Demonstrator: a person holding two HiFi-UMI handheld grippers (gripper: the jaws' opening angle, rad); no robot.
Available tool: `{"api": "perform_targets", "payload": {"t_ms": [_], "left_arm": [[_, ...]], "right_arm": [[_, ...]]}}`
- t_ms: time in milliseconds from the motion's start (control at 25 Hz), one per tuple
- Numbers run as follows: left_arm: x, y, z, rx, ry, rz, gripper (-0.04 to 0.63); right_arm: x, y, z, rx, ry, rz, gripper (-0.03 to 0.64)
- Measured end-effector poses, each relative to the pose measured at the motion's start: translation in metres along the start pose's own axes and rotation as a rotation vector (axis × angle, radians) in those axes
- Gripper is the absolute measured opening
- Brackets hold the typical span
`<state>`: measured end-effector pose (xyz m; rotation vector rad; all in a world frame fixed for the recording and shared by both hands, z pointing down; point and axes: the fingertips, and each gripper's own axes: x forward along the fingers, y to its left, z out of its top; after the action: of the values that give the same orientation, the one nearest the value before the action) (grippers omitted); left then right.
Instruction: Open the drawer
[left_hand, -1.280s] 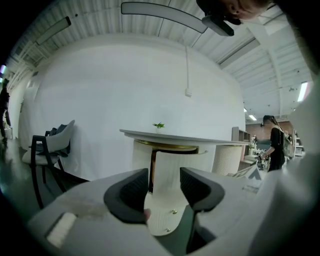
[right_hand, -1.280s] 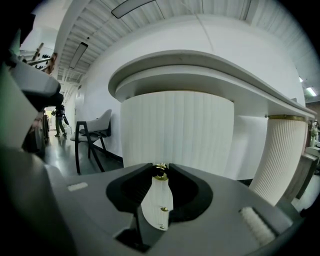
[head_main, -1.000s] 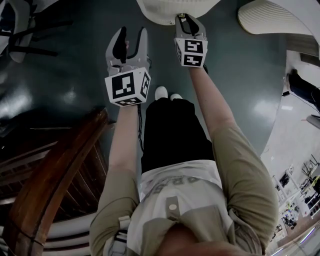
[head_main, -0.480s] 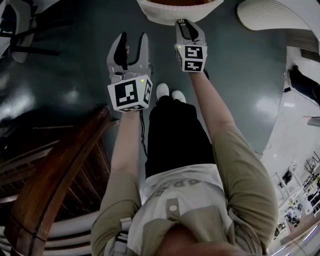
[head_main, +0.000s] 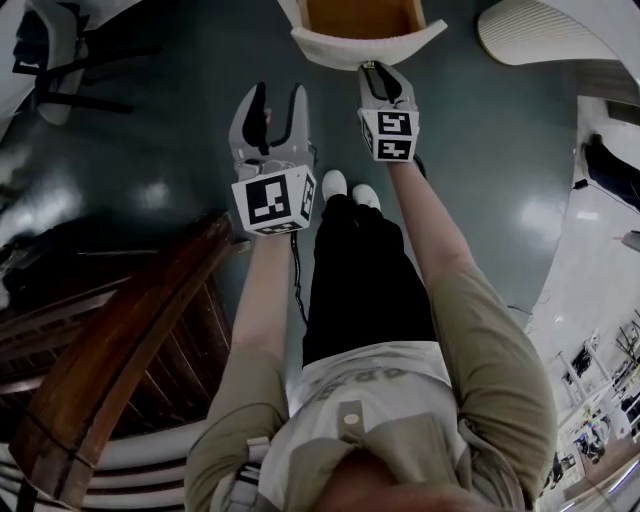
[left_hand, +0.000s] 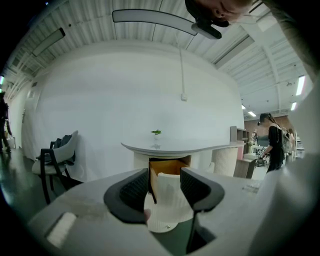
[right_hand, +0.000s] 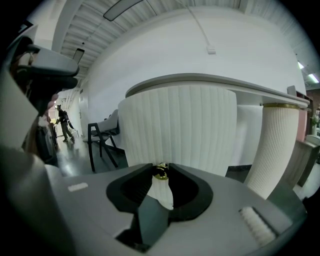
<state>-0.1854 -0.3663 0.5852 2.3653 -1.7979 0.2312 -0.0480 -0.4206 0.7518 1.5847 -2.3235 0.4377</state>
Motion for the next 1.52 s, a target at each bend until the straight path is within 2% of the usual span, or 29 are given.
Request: {"api": "perform_targets", "payload": {"t_ms": [1160,1520], "left_arm": [[-0.024,-0.027,0.006,-0.01,0.058,-0.018,0.21],[-0.034,-0.03,-0.009,-0.015,0.111,-0.017,0.21]], "right_arm": [[-0.062,0.022,-0.034,0.061,0.143,0.011,0.103],[-0.077,0.027,-0.043,0.079,0.175,0.007,0.104]]}}
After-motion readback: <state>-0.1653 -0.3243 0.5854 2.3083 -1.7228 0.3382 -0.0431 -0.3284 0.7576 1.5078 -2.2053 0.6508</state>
